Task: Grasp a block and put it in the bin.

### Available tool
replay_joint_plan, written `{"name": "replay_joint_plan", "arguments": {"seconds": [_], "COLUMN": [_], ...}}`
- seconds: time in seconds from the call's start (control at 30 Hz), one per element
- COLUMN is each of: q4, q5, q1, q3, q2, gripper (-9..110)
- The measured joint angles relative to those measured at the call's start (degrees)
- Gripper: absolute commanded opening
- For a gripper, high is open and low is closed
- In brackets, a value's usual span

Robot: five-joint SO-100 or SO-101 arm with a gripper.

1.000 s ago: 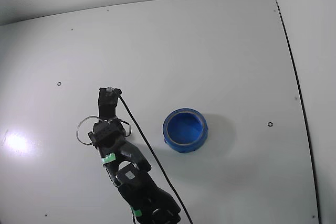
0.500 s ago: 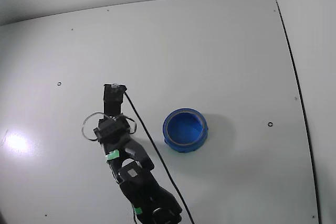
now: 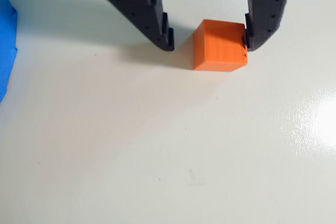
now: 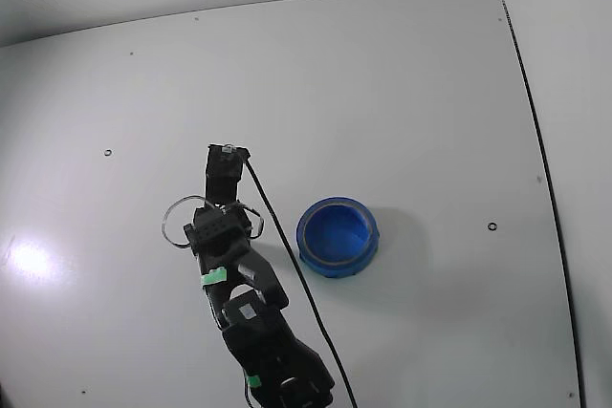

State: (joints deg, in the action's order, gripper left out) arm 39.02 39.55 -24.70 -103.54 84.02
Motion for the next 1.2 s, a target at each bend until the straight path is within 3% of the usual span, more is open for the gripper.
{"name": "replay_joint_plan", "arguments": {"seconds": [0.1,0.37,0.53,0.8,1.03,1.2], "q4": [0.0,0.0,0.0,0.0,0.0,-0.3], "q5": [0.0,-1.6,-9.8,-17.5,-17.5,-13.4], "q1": [0.0,0.0,2.5,12.0,19.7,22.5], "q3": [0.0,0.0,-2.3,-15.0,-30.8,-37.1], "q2": [0.0,0.0,3.8,23.6,50.4,56.9], "gripper": [-1,0,0,0,0,0]}}
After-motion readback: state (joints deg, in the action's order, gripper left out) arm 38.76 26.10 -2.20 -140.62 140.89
